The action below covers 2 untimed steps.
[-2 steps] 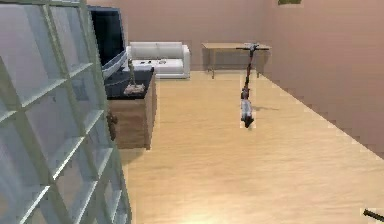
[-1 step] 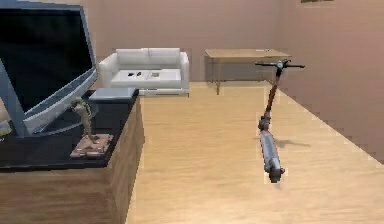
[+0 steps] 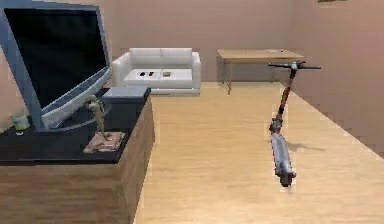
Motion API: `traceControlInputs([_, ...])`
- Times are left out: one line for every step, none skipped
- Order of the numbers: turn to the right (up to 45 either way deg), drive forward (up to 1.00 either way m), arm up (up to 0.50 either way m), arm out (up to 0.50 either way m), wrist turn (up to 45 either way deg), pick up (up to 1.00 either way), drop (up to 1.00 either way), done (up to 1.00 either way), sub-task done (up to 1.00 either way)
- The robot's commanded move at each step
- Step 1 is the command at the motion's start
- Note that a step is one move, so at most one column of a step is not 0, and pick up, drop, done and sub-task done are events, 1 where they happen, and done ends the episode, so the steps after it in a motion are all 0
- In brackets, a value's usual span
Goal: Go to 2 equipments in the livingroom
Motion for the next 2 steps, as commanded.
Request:
traceControlInputs([0.0,0.45,0.0,0.0,0.0,0.0,0.0,0.0,0.0])
traceControlInputs([-45.0,0.0,0.0,0.0,0.0,0.0,0.0,0.0,0.0])
